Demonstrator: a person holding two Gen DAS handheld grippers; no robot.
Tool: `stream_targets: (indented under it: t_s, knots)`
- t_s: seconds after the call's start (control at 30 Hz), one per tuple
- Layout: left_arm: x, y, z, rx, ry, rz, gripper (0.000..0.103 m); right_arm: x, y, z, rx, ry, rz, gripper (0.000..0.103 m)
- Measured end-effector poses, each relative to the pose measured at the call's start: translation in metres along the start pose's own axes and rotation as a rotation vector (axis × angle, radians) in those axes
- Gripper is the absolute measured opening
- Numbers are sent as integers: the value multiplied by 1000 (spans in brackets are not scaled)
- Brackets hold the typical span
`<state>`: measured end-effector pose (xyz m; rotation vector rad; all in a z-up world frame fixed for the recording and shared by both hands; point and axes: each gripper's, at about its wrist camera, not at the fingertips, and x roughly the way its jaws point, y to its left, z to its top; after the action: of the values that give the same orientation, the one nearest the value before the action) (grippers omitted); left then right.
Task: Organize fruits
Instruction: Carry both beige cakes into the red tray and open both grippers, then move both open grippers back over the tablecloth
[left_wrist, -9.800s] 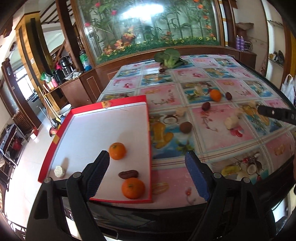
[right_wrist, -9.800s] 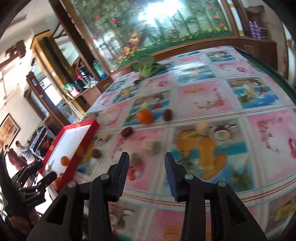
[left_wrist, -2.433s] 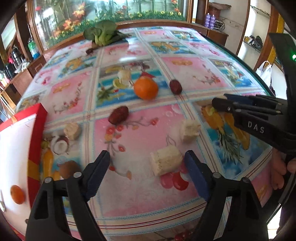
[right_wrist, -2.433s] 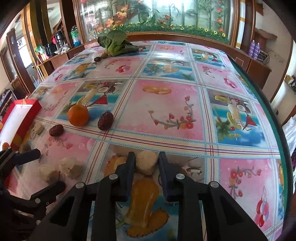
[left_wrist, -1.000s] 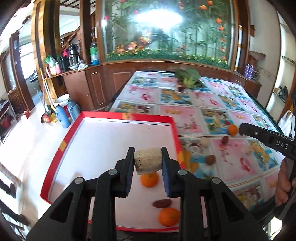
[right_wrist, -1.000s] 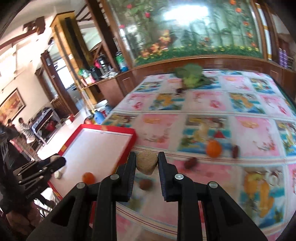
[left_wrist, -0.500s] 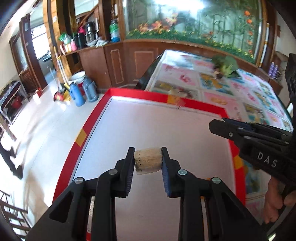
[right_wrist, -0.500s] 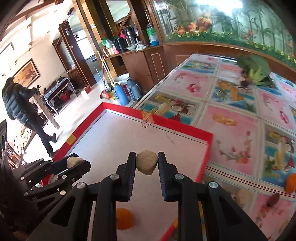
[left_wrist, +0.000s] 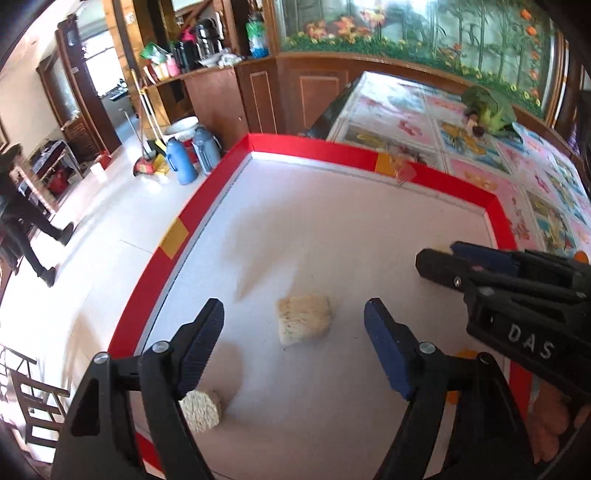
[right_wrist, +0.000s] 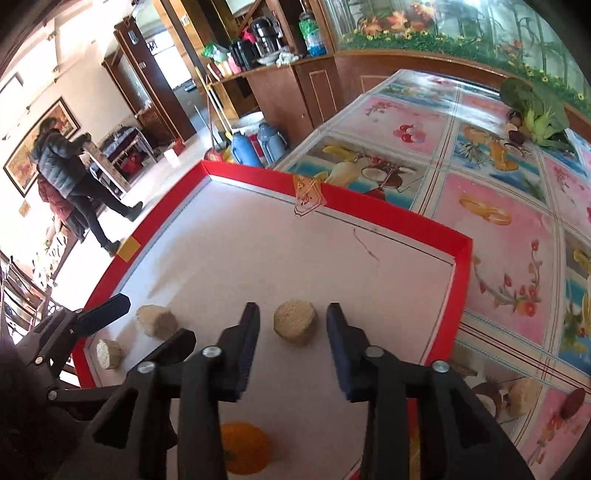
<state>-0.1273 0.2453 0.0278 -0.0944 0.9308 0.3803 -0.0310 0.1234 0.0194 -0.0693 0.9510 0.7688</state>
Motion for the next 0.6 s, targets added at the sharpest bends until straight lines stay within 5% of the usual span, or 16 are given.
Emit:
stream_targets:
  t_s: [0.33,0.6]
  knots:
    - [-48,-41,-19,76,-88,24,79,-84,-35,-28,-14,-249,0,44]
    - [-82,-102,-32,181,-131,-13,80,-163,-122,-61,82,-417,-97,48]
